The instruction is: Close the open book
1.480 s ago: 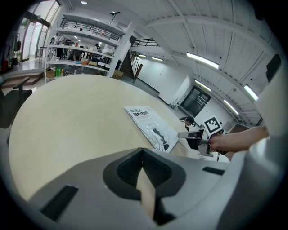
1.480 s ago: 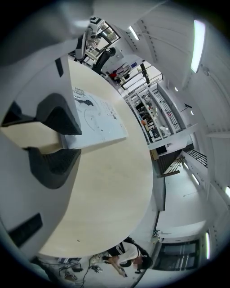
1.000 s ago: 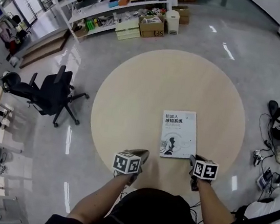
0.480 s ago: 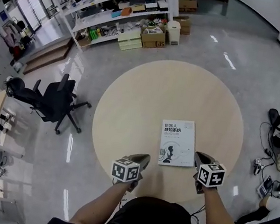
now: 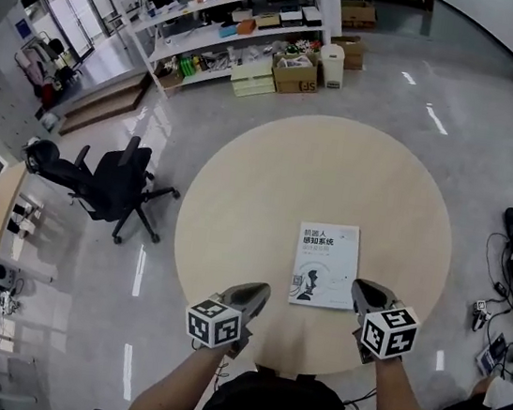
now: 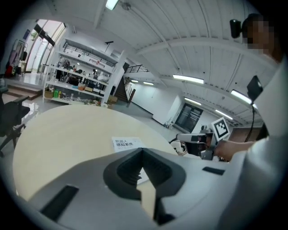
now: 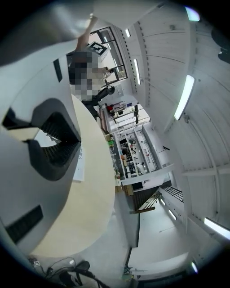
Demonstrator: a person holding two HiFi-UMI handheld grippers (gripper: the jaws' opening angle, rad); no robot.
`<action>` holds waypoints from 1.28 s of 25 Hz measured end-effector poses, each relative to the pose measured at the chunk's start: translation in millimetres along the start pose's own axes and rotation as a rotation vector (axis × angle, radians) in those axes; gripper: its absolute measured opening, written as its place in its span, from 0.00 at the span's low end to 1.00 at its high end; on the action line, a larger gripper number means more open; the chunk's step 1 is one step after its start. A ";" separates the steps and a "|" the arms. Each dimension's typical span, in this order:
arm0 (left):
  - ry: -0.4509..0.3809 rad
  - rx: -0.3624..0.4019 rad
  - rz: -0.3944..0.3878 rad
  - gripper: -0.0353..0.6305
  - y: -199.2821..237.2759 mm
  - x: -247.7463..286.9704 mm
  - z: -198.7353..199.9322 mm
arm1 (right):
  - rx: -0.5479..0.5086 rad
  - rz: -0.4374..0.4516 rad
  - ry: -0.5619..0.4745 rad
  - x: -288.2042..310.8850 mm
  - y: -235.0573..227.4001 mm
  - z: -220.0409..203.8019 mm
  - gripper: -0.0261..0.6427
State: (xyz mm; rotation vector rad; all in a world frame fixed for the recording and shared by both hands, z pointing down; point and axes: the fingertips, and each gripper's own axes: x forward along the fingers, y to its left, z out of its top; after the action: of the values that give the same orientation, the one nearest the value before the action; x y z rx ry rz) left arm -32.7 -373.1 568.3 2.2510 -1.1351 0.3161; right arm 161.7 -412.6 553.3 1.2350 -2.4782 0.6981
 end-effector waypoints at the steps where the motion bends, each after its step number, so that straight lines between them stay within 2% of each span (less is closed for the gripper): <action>1: -0.026 0.011 -0.004 0.03 -4.3 -5.8 4.4 | -0.008 0.013 -0.003 -2.3 2.6 1.1 0.03; 6: -0.090 0.041 0.013 0.03 -16.0 -36.0 7.0 | -0.018 0.048 -0.030 -9.9 20.5 -2.7 0.03; 12: -0.154 0.110 -0.019 0.03 -43.9 -94.6 -12.3 | -0.081 0.042 -0.087 -49.0 86.4 -12.8 0.03; 20: -0.185 0.158 -0.087 0.03 -87.3 -207.3 -73.7 | -0.084 -0.017 -0.139 -133.5 185.6 -55.8 0.03; 24: -0.193 0.161 -0.109 0.03 -110.6 -250.7 -97.9 | -0.099 -0.006 -0.144 -174.8 231.2 -74.2 0.03; 32: -0.252 0.225 -0.126 0.03 -193.2 -308.6 -115.1 | -0.139 0.025 -0.214 -272.8 280.5 -90.4 0.03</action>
State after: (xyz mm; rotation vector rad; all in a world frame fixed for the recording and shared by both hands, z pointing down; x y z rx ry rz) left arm -61.2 -13.6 442.9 2.6056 -1.1225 0.1154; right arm 101.3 -37.3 423.7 1.2886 -2.6651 0.4087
